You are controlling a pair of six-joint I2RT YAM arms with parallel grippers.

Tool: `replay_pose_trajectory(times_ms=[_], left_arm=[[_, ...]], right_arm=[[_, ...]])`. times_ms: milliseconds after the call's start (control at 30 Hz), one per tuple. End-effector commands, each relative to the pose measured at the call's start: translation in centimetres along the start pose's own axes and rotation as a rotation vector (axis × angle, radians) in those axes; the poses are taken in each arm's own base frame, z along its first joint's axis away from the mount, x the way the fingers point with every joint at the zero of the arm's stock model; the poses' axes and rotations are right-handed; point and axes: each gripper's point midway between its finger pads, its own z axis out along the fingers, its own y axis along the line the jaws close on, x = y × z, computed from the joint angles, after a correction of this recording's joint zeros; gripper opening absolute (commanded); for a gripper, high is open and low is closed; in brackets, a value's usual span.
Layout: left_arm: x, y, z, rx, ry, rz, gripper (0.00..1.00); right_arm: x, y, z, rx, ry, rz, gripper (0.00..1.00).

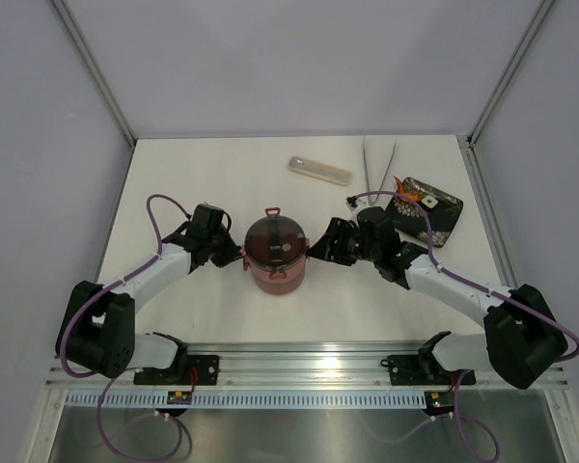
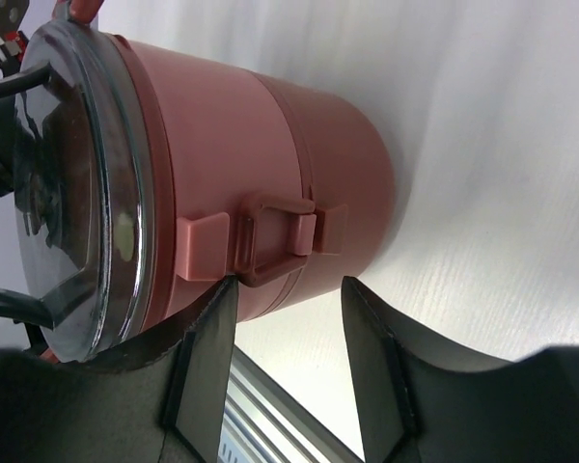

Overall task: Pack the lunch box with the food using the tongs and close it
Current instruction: Close the fastener on the packing box.

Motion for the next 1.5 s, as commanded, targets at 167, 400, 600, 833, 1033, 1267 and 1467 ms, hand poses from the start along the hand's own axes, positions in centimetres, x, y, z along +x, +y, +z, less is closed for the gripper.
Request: replay_pose_trajectory(times_ms=[167, 400, 600, 833, 1033, 1267, 1467], left_arm=[[-0.7, -1.1, -0.1, 0.047, -0.021, 0.008, 0.00], [-0.8, -1.0, -0.1, 0.042, -0.025, 0.008, 0.00], [-0.7, -1.0, -0.1, 0.043, -0.024, 0.009, 0.00], [-0.7, -0.9, -0.2, 0.043, -0.026, 0.012, 0.00], [-0.7, -0.8, -0.4, 0.043, -0.029, 0.017, 0.00], [-1.2, 0.6, -1.2, -0.019, -0.066, 0.039, 0.00], [-1.9, 2.0, -3.1, -0.073, -0.124, 0.049, 0.00]], right_arm=[[-1.7, -1.3, -0.1, 0.100, -0.098, 0.013, 0.53], [-1.6, -2.0, 0.2, 0.126, -0.101, 0.025, 0.53], [-1.2, -3.5, 0.0, 0.197, -0.101, 0.051, 0.53], [-0.9, -5.3, 0.9, 0.277, -0.092, 0.094, 0.53], [-0.8, -6.2, 1.3, 0.319, -0.090, 0.107, 0.53], [-2.5, -4.7, -0.1, 0.296, -0.152, 0.071, 0.42], [-4.5, -2.5, -0.5, 0.266, -0.162, 0.000, 0.08]])
